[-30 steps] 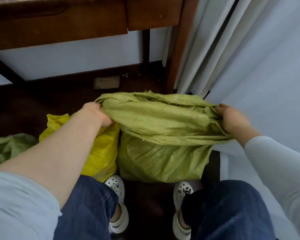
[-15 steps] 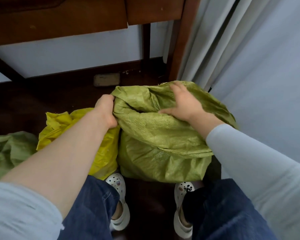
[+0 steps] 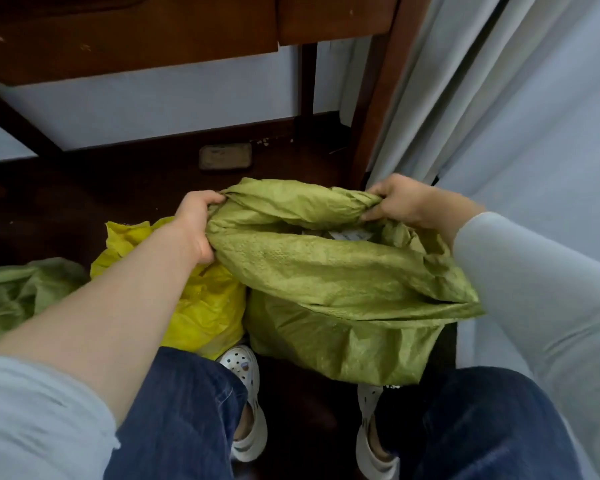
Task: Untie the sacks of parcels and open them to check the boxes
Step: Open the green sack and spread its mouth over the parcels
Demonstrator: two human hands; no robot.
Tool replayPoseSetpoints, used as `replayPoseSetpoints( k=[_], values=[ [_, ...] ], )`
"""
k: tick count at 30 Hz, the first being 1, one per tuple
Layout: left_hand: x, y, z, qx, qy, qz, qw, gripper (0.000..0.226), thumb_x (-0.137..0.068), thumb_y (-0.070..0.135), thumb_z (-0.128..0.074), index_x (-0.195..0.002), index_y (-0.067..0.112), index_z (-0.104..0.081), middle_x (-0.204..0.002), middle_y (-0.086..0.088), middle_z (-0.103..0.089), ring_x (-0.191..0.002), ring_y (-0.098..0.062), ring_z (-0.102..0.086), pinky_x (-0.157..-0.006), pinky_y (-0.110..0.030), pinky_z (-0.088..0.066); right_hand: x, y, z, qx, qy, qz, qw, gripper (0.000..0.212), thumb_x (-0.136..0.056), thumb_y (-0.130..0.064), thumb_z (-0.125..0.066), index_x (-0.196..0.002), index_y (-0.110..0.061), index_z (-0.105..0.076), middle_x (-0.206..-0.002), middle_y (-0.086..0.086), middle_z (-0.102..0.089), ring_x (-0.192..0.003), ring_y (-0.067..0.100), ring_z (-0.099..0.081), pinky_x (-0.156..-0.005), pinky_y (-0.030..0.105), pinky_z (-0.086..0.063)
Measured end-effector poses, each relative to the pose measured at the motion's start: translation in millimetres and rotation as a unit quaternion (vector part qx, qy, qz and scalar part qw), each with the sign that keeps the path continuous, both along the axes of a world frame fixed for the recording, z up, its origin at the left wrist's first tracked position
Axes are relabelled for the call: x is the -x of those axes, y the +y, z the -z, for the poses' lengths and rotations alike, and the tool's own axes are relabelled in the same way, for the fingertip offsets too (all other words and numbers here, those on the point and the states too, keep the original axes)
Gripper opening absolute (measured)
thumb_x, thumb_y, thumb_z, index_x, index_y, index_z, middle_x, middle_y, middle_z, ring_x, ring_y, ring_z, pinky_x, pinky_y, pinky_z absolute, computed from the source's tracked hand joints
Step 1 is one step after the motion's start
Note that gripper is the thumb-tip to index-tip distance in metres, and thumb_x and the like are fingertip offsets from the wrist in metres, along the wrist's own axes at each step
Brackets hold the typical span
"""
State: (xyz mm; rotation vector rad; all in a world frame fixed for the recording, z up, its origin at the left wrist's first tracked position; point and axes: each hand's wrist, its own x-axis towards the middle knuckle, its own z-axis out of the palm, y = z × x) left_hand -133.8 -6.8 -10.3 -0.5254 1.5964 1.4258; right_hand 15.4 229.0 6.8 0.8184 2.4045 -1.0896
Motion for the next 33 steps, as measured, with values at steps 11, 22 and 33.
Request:
replayPoseSetpoints(
  k=[11, 22, 33],
  values=[
    [-23.0, 44.8, -0.9, 0.258, 0.541, 0.29, 0.746, 0.06, -0.085, 0.017, -0.057, -0.141, 0.026, -0.038, -0.151, -0.006, -0.033, -0.139, -0.027, -0.027, -0.114, -0.037, -0.021, -8.6, 5.8, -2.6, 0.11, 0.04, 0.192, 0.974, 0.034, -0.092, -0.034, -0.055, -0.112, -0.008, -0.063, -0.097, 0.009, -0.064, -0.093, 0.025, -0.062, -0.079, 0.034, -0.051],
    [-64.9, 107.3, 12.2, 0.097, 0.443, 0.389, 0.802, 0.02, -0.092, 0.022, -0.053, -0.084, 0.008, -0.065, -0.069, -0.004, -0.055, -0.086, -0.032, -0.06, -0.071, -0.033, -0.042, -15.9, -12.7, -12.1, -0.197, 0.034, 0.083, 0.976, 0.077, -0.078, -0.071, -0.048, -0.134, -0.018, -0.044, -0.14, 0.009, -0.045, -0.134, 0.029, -0.036, -0.113, 0.049, -0.021],
    [-16.9, 88.9, 9.6, 0.077, 0.211, 0.071, 0.972, 0.012, -0.076, 0.006, -0.072, -0.084, 0.007, -0.063, -0.08, -0.01, -0.065, -0.07, -0.021, -0.066, -0.061, -0.029, -0.055, -87.2, 1.6, 59.4, -0.183, -0.149, 0.016, 0.972, 0.06, -0.091, -0.003, -0.037, -0.145, -0.027, -0.027, -0.153, 0.011, -0.023, -0.133, 0.036, -0.036, -0.105, 0.05, -0.039]
  ],
)
